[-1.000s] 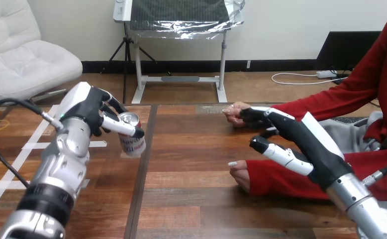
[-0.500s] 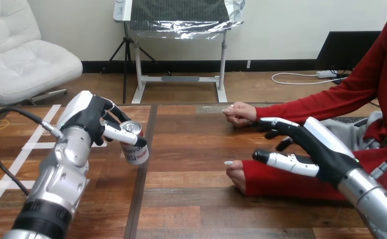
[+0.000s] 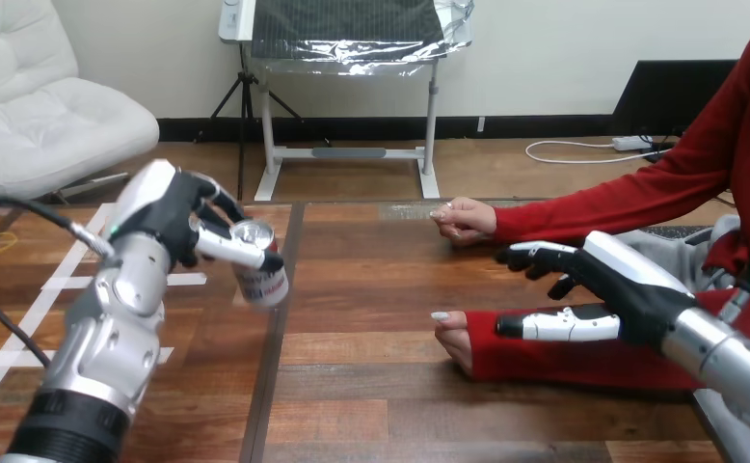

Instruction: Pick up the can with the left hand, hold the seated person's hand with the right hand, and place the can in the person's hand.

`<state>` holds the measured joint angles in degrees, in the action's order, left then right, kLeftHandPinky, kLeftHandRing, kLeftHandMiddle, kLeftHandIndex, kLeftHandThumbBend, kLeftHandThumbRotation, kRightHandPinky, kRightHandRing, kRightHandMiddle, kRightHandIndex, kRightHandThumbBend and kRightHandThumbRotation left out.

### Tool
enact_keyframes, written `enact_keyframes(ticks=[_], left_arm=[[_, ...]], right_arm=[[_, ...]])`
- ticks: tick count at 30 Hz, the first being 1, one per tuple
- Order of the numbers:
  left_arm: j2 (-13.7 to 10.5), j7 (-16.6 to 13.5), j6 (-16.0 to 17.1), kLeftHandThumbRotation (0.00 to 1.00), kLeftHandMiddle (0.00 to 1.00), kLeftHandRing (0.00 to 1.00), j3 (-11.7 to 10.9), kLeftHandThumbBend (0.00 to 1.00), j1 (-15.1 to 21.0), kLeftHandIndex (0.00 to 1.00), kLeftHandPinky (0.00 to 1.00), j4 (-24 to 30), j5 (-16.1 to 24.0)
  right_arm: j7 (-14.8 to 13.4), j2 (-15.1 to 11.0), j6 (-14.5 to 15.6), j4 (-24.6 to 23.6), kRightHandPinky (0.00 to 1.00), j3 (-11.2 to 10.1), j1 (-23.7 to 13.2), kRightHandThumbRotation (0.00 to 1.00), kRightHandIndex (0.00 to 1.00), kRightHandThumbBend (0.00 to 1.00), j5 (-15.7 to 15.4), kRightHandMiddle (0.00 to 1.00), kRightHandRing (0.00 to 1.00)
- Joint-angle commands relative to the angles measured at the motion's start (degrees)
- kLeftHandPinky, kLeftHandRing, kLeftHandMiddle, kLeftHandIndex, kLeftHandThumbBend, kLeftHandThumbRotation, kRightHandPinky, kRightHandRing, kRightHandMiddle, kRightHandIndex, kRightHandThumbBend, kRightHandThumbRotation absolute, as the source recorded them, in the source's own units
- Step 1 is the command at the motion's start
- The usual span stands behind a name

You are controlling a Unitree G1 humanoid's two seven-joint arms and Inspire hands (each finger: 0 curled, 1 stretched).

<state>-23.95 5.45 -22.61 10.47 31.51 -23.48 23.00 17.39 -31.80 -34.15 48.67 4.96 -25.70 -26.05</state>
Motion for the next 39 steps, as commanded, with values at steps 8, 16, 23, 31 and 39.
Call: enact_keyframes(ticks=[8,16,23,31,39], left_arm=[[-3.4,-0.2,0.1,0.0,0.39,0.32,-2.7,0.83,4.5,0.42,0.25,9.3,1.4],[-3.3,0.1,-0.5,0.0,0.39,0.33,-2.7,0.82,4.3,0.42,0.26,9.6,1.3],[-3.6,0.1,-0.1,0.0,0.39,0.33,-2.5,0.82,4.4,0.42,0.26,9.2,1.5],[-3.6,0.2,-0.1,0.0,0.4,0.34,-2.4,0.82,4.5,0.42,0.27,8.9,1.6],[-3.6,0.3,0.1,0.0,0.39,0.33,-2.6,0.82,4.4,0.42,0.26,8.9,1.4]], right_arm=[[1.5,-3.9,-0.1,6.0,0.75,3.6,-11.8,0.57,0.87,1.0,-1.8,0.87,0.85],[2.1,-4.7,0.6,8.0,0.77,5.4,-13.3,0.58,0.87,1.0,-2.4,0.87,0.85],[3.0,-5.2,0.4,10.1,0.79,6.6,-14.6,0.58,0.87,1.0,-2.3,0.87,0.85],[4.5,-5.6,1.0,11.2,0.75,7.8,-15.8,0.5,0.85,1.0,-2.4,0.85,0.83],[5.5,-5.2,2.8,11.6,0.65,8.2,-16.3,0.39,0.82,1.0,-1.9,0.82,0.76]])
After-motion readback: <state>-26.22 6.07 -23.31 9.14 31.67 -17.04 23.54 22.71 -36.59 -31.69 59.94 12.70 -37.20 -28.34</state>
